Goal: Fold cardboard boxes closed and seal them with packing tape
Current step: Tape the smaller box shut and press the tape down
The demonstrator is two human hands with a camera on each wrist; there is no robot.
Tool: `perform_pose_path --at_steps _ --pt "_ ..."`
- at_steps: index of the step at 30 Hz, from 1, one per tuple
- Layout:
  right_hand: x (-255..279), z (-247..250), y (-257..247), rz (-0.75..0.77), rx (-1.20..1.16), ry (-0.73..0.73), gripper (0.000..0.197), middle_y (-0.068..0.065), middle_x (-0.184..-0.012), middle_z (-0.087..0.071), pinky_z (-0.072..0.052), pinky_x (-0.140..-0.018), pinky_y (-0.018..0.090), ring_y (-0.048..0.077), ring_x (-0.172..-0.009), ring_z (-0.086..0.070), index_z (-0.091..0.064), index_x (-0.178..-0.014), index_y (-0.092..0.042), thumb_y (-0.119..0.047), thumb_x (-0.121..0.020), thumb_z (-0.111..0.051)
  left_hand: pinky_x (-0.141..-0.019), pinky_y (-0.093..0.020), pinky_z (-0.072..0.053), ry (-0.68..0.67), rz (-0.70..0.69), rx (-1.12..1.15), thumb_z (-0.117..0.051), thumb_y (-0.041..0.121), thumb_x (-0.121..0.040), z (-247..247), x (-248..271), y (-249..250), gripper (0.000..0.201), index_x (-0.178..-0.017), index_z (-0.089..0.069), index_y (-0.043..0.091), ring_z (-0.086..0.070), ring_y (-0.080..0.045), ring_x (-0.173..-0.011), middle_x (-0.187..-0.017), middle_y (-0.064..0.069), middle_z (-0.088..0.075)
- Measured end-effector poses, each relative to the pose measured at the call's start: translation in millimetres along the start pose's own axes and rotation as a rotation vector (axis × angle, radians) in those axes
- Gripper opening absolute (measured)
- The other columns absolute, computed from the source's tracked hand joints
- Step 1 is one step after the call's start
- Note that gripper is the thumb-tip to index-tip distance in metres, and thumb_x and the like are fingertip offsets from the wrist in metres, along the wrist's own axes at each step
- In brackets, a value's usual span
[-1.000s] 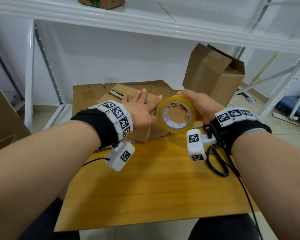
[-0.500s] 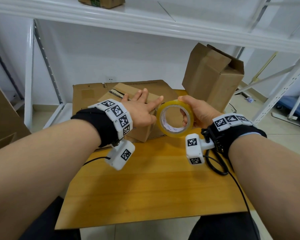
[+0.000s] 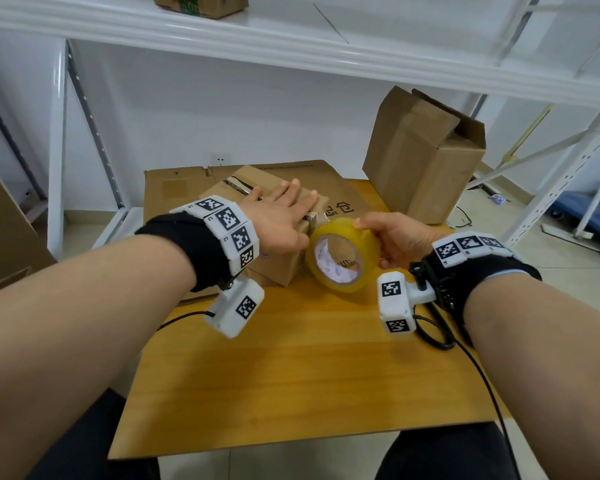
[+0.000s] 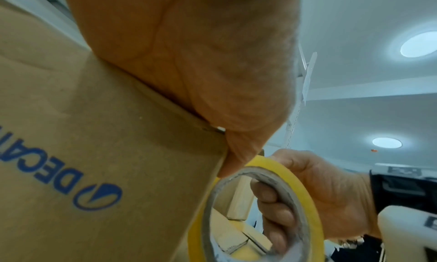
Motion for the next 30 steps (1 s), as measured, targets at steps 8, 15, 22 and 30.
perform_pose_path --at_steps 8,15,22,30 --pt "7.5 -39.4 -8.7 -0.100 -0.008 -0.237 0.045 0.007 -0.074 -0.075 -0.058 -0.054 0.028 0.017 -0.061 -0.071 -0.069 -0.092 -0.007 -0.047 -0.100 -0.050 -0.122 -0.041 0.010 -0.037 -0.195 0.000 -0.048 0.006 -0.092 15.4 -7.2 22.5 0.086 -0.157 0.005 0.027 0.014 -0.013 -0.150 -0.164 0.007 0.011" --pt "5.8 -65.1 -4.8 -0.189 -0.038 -0.287 0.042 0.014 -0.081 -0.074 -0.061 -0.055 0.031 0.020 -0.060 -0.072 -0.069 -0.109 -0.002 -0.041 -0.100 -0.054 -0.122 -0.037 0.006 -0.039 -0.162 0.099 -0.046 0.002 -0.095 10.4 -12.7 4.8 0.084 -0.156 0.006 0.028 0.012 -0.011 -0.150 -0.164 0.005 0.012" --pt "7.5 -67.7 -8.8 -0.179 -0.081 -0.256 0.047 0.018 -0.103 -0.064 -0.056 -0.080 0.042 0.029 -0.082 -0.064 -0.071 -0.119 -0.001 -0.035 -0.087 -0.071 -0.122 -0.034 0.004 -0.016 -0.188 0.120 -0.047 0.002 -0.095 10.4 -16.4 7.2 0.083 -0.157 0.001 0.028 0.009 -0.011 -0.150 -0.164 0.004 0.009" --pt "3.3 -70.4 -4.4 -0.221 -0.013 -0.222 0.067 0.024 -0.125 -0.048 -0.038 -0.107 0.052 0.038 -0.106 -0.046 -0.067 -0.122 0.005 -0.039 -0.073 -0.082 -0.115 -0.026 0.006 0.000 -0.186 0.140 -0.047 -0.002 -0.093 9.9 -16.9 4.9 0.085 -0.157 0.001 0.028 0.008 -0.009 -0.150 -0.164 0.004 0.009"
Point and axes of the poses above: each hand's wrist, its own x-axis away from the middle knuckle, its own z-axis out of the back of the hand, y = z × x, the point moved 10 cm from there along -x, towards the middle knuckle
